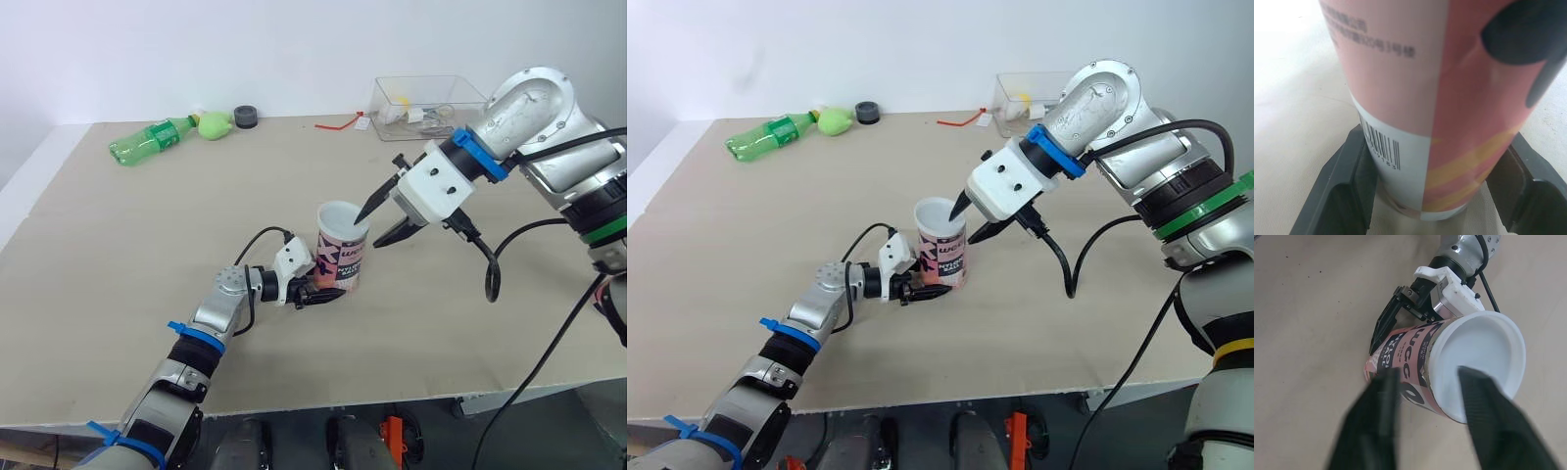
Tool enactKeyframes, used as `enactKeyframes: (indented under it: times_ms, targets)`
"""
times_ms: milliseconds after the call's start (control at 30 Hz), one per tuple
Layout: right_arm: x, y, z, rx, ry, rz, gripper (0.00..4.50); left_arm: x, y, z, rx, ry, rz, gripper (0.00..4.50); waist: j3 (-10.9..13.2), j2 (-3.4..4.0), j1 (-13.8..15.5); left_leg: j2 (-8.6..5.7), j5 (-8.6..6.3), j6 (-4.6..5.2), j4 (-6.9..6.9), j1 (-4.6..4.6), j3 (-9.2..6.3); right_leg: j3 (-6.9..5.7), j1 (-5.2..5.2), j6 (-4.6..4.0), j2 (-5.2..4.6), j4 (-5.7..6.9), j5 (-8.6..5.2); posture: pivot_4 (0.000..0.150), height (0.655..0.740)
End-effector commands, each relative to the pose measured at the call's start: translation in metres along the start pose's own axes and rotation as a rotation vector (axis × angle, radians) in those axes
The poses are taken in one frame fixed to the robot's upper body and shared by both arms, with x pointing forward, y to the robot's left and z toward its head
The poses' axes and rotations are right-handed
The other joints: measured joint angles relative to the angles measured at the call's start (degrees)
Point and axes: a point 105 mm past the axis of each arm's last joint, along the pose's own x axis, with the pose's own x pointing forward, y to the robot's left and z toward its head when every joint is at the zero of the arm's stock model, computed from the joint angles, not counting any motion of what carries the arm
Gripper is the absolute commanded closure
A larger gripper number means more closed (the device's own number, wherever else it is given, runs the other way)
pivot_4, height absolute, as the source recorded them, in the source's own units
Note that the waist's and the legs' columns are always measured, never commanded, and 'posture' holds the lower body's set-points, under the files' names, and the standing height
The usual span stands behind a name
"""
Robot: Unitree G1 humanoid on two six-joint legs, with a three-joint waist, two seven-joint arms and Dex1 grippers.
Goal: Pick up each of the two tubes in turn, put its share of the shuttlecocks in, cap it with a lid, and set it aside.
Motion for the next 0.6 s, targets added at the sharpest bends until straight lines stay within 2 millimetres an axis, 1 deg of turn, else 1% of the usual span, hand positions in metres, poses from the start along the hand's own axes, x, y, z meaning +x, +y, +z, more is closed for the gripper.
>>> enactKeyframes:
  times_ms: [33, 133, 167, 233, 300, 367, 400, 433, 467, 500, 567, 600]
  targets:
    - [-0.018, -0.005, 0.009, -0.005, 0.0, -0.025, 2.63, -0.001, -0.002, -0.001, -0.006, -0.003, -0.004, 1.81, 0.0, 0.0, 0.0, 0.0, 0.0, 0.0, 0.0, 0.0, 0.0, 0.0, 0.0, 0.0, 0.0, 0.0, 0.0, 0.15, 0.74]
    - [-0.029, -0.012, 0.016, 0.06, -0.065, -0.087, 2.63, -0.002, -0.001, 0.0, -0.007, -0.002, -0.004, 1.81, 0.0, 0.0, 0.0, 0.0, 0.0, 0.0, 0.0, 0.0, -0.01, -0.01, 0.0, 0.0, 0.0, 0.0, 0.0, 0.15, 0.74]
    - [-0.035, -0.016, 0.021, 0.097, -0.112, -0.12, 2.63, -0.002, -0.001, 0.0, -0.005, 0.0, -0.005, 1.81, 0.0, 0.0, 0.0, 0.0, 0.0, 0.0, 0.0, -0.01, -0.01, 0.0, -0.01, 0.0, -0.01, 0.0, 0.0, 0.15, 0.74]
    - [-0.051, -0.029, 0.03, 0.228, -0.266, -0.21, 2.63, -0.002, 0.0, 0.001, -0.003, -0.003, -0.008, 1.81, 0.0, 0.0, 0.0, 0.0, 0.0, 0.0, 0.0, -0.02, -0.02, -0.02, -0.01, -0.01, -0.12, 0.0, 0.0, 0.15, 0.74]
    - [-0.059, -0.036, 0.028, 0.341, -0.355, -0.274, 2.63, -0.002, 0.0, 0.003, 0.005, -0.003, -0.01, 1.81, 0.0, 0.0, 0.1, 0.01, 0.0, 0.0, 0.0, -0.02, -0.04, -0.04, 0.0, -0.05, -0.16, 0.01, 0.02, 0.15, 0.74]
    - [-0.057, -0.039, 0.018, 0.411, -0.374, -0.344, 2.63, -0.003, 0.002, 0.004, 0.01, -0.002, -0.011, 1.81, 0.0, -0.01, 0.1, 0.02, 0.0, 0.0, 0.01, -0.02, -0.08, -0.1, 0.01, -0.12, -0.18, 0.01, 0.05, 0.15, 0.74]
    - [-0.053, -0.042, 0.014, 0.451, -0.385, -0.377, 3.15, -0.003, 0.002, 0.004, 0.013, -0.001, -0.012, 1.81, 0.0, -0.03, 0.1, 0.02, 0.0, -0.01, 0.01, -0.02, -0.09, -0.12, 0.02, -0.14, -0.18, 0.0, 0.06, 0.15, 0.74]
    - [-0.05, -0.043, 0.012, 0.475, -0.394, -0.396, 3.53, -0.003, 0.002, 0.004, 0.014, 0.0, -0.013, 1.81, 0.0, -0.04, 0.1, 0.02, 0.0, -0.01, 0.01, -0.02, -0.1, -0.14, 0.02, -0.15, -0.18, 0.0, 0.05, 0.15, 0.74]
    - [-0.045, -0.042, 0.011, 0.483, -0.393, -0.394, 3.94, -0.003, 0.002, 0.004, 0.015, 0.0, -0.014, 1.81, 0.0, -0.04, 0.1, 0.03, -0.01, -0.01, 0.02, -0.03, -0.1, -0.14, 0.03, -0.15, -0.18, 0.0, 0.05, 0.15, 0.74]
    - [-0.038, -0.039, 0.009, 0.492, -0.386, -0.387, 4.46, -0.003, 0.002, 0.005, 0.015, 0.0, -0.014, 1.81, 0.0, -0.04, 0.1, 0.02, 0.0, -0.01, 0.02, -0.04, -0.09, -0.13, 0.01, -0.14, -0.18, 0.0, 0.05, 0.15, 0.74]
    - [-0.028, -0.035, 0.007, 0.503, -0.382, -0.38, 4.46, -0.003, 0.002, 0.005, 0.017, -0.001, -0.016, 1.81, 0.0, -0.03, 0.1, 0.02, 0.0, -0.01, 0.03, -0.12, -0.11, -0.17, -0.04, -0.11, -0.15, 0.02, 0.07, 0.15, 0.74]
    - [-0.024, -0.034, 0.005, 0.514, -0.383, -0.38, 4.46, -0.003, 0.002, 0.005, 0.018, 0.0, -0.017, 1.81, 0.0, -0.03, 0.1, 0.01, 0.0, -0.01, 0.03, -0.19, -0.12, -0.18, -0.1, 0.09, -0.08, 0.02, 0.19, 0.15, 0.74]
